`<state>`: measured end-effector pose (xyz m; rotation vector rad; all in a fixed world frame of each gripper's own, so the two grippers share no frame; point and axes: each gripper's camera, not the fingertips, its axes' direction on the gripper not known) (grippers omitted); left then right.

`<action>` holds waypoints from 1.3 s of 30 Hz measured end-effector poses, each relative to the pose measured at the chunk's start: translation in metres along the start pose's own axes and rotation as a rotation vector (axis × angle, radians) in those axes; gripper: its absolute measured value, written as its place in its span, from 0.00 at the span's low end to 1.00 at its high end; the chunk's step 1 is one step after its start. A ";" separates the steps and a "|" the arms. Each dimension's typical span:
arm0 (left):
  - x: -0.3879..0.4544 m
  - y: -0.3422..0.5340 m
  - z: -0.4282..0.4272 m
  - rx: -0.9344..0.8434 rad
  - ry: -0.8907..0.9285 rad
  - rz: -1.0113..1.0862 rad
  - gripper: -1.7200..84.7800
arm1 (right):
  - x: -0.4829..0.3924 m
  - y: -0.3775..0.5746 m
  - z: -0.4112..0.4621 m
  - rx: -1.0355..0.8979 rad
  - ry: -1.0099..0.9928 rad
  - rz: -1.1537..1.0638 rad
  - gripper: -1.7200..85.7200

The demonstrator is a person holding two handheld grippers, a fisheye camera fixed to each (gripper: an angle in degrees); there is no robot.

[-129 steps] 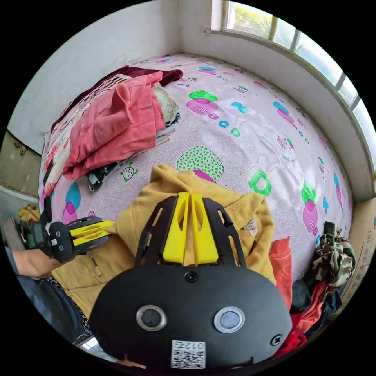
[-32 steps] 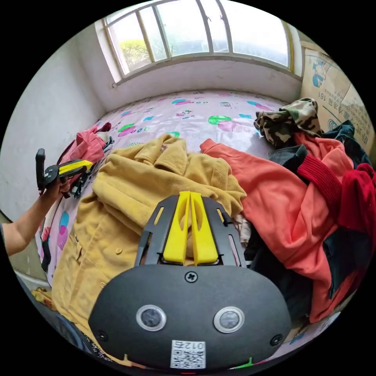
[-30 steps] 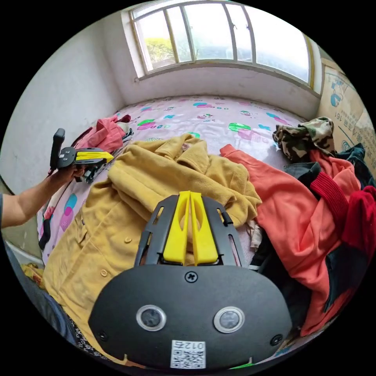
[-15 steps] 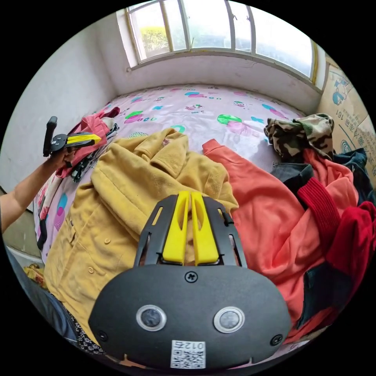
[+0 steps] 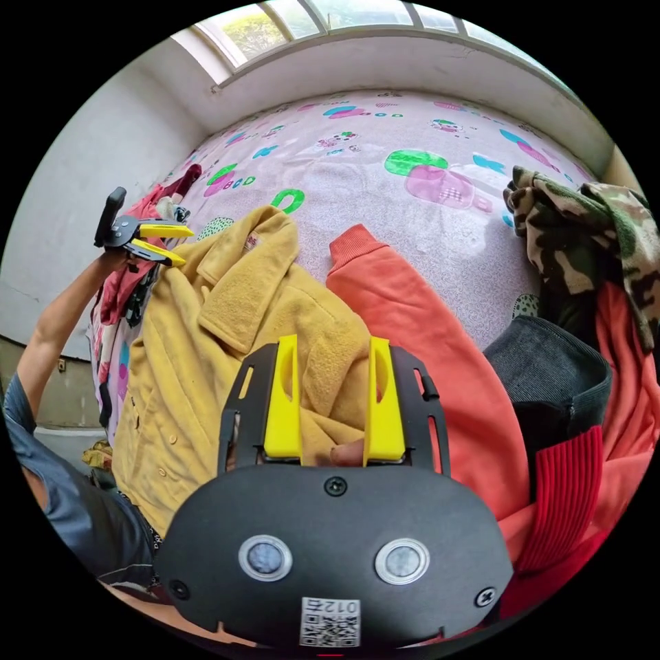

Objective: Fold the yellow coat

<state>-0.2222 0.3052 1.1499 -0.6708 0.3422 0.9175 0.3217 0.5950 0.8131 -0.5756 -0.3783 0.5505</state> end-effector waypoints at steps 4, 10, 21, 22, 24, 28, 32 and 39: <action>-0.012 0.000 0.010 -0.046 0.104 -0.011 0.17 | 0.007 -0.012 0.004 -0.046 -0.057 -0.007 0.18; -0.007 0.013 0.010 -0.072 0.085 0.010 0.13 | 0.007 -0.021 -0.008 -0.076 -0.028 0.020 0.14; 0.044 0.106 -0.053 0.188 0.015 0.056 0.07 | -0.075 0.046 -0.113 0.165 -0.010 -0.099 0.07; 0.056 0.122 -0.064 0.220 0.011 0.064 0.07 | -0.090 0.061 -0.128 0.188 -0.012 -0.117 0.06; 0.078 0.147 -0.082 0.262 -0.004 0.086 0.06 | -0.113 0.086 -0.152 0.223 -0.020 -0.127 0.06; 0.144 0.214 -0.129 0.332 -0.037 0.148 0.05 | -0.179 0.157 -0.215 0.298 -0.051 -0.172 0.06; 0.229 0.304 -0.164 0.330 -0.107 0.198 0.05 | -0.259 0.250 -0.265 0.317 -0.064 -0.214 0.06; 0.362 0.446 -0.140 0.229 -0.184 0.207 0.04 | -0.371 0.391 -0.232 0.187 0.028 -0.217 0.08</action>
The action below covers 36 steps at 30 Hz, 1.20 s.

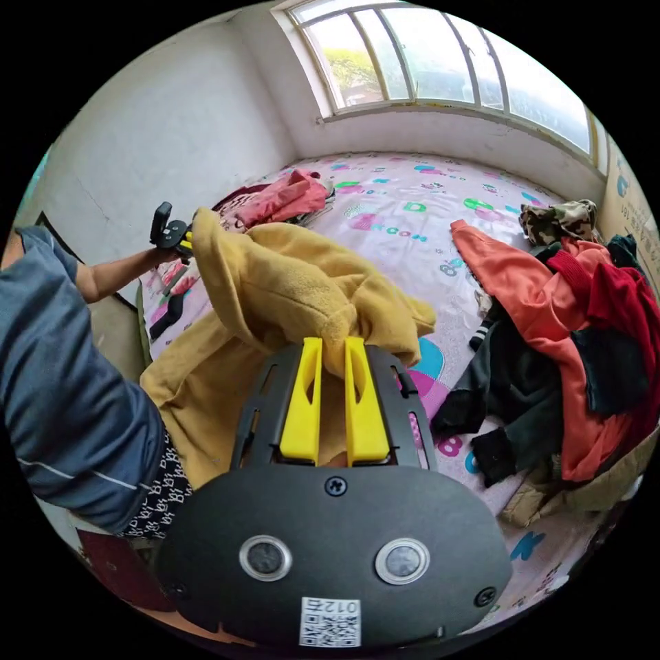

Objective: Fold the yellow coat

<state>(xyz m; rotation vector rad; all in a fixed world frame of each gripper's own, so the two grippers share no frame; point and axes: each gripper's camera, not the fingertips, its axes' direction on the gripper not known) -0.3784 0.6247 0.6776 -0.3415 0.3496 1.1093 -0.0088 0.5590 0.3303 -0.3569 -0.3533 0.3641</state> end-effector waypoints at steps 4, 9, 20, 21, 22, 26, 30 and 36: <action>0.080 0.034 0.032 -0.121 -0.179 0.012 0.05 | -0.064 0.031 0.066 -0.185 0.193 -0.037 0.10; 0.137 0.052 0.008 -0.160 -0.381 0.057 0.05 | -0.112 0.026 0.046 -0.205 0.288 -0.096 0.12; 0.194 0.063 -0.079 0.011 -0.375 -0.122 0.02 | -0.167 -0.044 -0.048 0.059 0.113 -0.040 0.04; 0.195 0.055 -0.076 0.026 -0.369 -0.117 0.02 | -0.171 -0.056 -0.040 0.061 0.103 -0.039 0.04; 0.197 0.039 -0.067 0.030 -0.337 -0.115 0.02 | -0.177 -0.076 -0.023 0.053 0.079 -0.034 0.03; 0.215 0.034 -0.018 -0.164 -0.093 -0.066 0.02 | -0.190 -0.075 0.048 -0.198 0.083 -0.043 0.02; 0.260 0.076 -0.014 -0.113 -0.081 -0.071 0.02 | -0.202 -0.027 0.061 -0.229 0.032 -0.040 0.02; 0.288 0.097 -0.046 -0.057 -0.289 -0.193 0.02 | -0.217 -0.042 0.012 -0.167 0.081 -0.074 0.02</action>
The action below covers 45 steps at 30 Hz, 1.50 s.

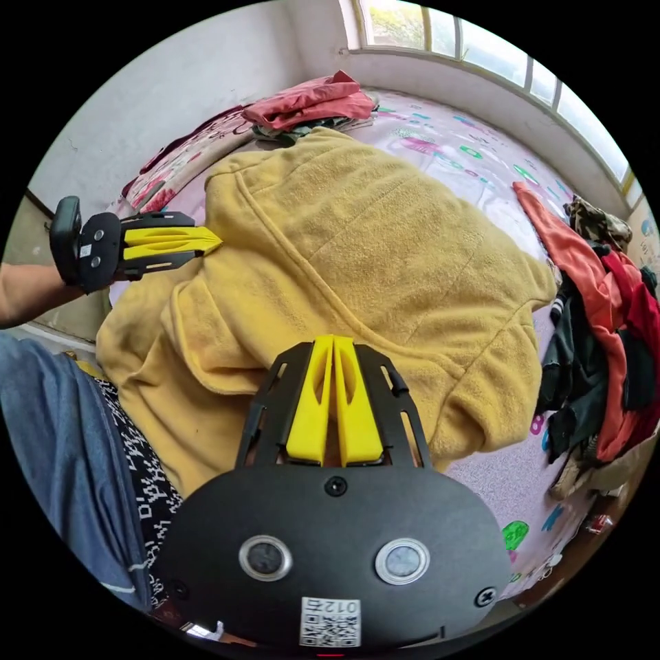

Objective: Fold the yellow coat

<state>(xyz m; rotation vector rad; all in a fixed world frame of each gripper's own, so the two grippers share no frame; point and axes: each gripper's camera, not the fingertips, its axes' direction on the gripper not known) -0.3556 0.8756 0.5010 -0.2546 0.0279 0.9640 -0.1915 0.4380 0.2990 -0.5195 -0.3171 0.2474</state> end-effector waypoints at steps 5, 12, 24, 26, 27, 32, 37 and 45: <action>-0.076 -0.013 -0.019 0.020 -0.054 -0.219 0.02 | 0.049 -0.001 -0.071 0.169 0.083 0.146 0.02; -0.106 0.018 0.055 -0.125 0.181 -0.298 0.02 | 0.140 0.056 -0.039 0.040 -0.054 0.432 0.02; -0.146 -0.018 0.015 0.030 0.071 -0.291 0.02 | 0.211 0.018 -0.144 0.324 -0.049 0.498 0.02; -0.152 -0.040 0.043 -0.028 0.063 -0.277 0.02 | 0.239 -0.001 -0.133 0.308 -0.025 0.548 0.02; -0.152 -0.044 0.050 -0.046 0.061 -0.272 0.02 | 0.245 -0.005 -0.129 0.292 -0.012 0.559 0.02; -0.149 -0.041 0.093 -0.130 0.128 -0.292 0.02 | 0.303 0.000 -0.089 0.115 -0.095 0.682 0.02; -0.152 -0.028 0.083 -0.108 0.123 -0.372 0.02 | 0.321 0.010 -0.107 0.120 -0.189 0.756 0.02; -0.124 -0.007 -0.016 0.034 0.102 -0.345 0.02 | 0.195 0.071 -0.234 0.265 -0.243 0.511 0.02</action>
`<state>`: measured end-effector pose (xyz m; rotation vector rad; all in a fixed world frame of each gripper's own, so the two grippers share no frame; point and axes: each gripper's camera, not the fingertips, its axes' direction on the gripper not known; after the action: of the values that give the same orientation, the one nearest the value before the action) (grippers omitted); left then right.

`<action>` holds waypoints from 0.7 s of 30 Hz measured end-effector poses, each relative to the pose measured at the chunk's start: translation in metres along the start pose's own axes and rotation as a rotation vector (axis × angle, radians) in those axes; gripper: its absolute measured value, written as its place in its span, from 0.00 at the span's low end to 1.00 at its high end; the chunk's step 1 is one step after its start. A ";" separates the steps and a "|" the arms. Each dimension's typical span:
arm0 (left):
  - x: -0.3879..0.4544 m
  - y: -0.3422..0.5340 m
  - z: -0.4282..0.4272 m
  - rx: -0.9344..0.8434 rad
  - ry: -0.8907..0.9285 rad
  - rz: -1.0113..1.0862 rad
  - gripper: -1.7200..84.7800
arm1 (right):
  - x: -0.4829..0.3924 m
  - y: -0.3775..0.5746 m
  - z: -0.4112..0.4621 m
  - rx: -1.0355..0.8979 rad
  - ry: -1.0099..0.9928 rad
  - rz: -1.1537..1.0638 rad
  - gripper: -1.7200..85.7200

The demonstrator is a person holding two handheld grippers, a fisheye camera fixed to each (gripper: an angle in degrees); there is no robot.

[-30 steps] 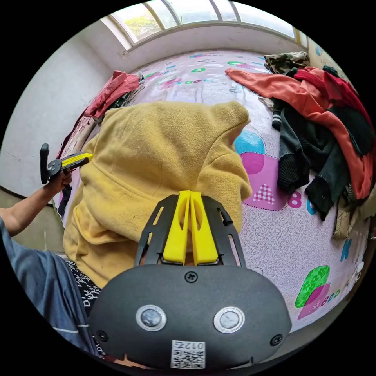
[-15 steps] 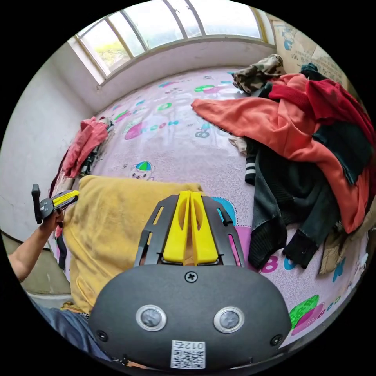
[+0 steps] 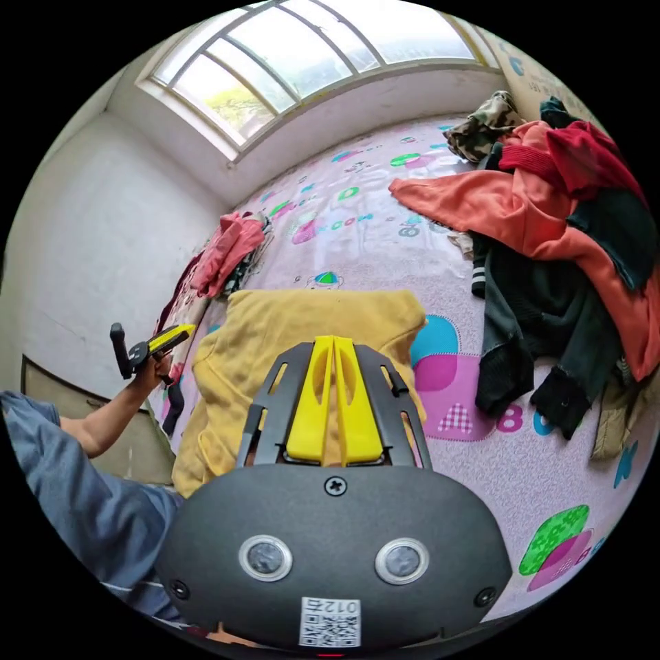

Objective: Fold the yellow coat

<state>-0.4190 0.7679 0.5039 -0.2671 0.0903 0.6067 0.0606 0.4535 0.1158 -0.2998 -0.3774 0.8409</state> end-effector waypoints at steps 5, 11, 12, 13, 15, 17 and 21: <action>0.034 0.028 0.039 -0.217 0.030 0.035 0.02 | 0.002 0.069 0.011 -0.111 0.146 0.056 0.02; 0.045 0.029 -0.039 -0.081 0.048 0.009 0.02 | -0.093 0.099 -0.071 0.007 0.109 -0.205 0.02; 0.050 0.034 -0.050 -0.063 0.077 0.016 0.02 | -0.107 0.106 -0.076 0.002 0.081 -0.242 0.02; 0.063 0.044 -0.068 -0.048 0.149 0.043 0.02 | -0.134 0.120 -0.081 -0.017 0.013 -0.305 0.02; 0.092 0.063 -0.088 -0.051 0.269 0.100 0.02 | -0.172 0.144 -0.074 -0.060 -0.081 -0.382 0.02; 0.143 0.094 -0.100 -0.138 0.363 0.187 0.02 | -0.217 0.173 -0.047 -0.143 -0.172 -0.458 0.02; 0.199 0.151 -0.095 -0.335 0.200 0.182 0.02 | -0.275 0.202 -0.003 -0.244 -0.286 -0.522 0.02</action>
<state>-0.3432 0.9702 0.3473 -0.6497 0.2073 0.7753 -0.2390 0.3700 -0.0244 -0.2886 -0.7901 0.3207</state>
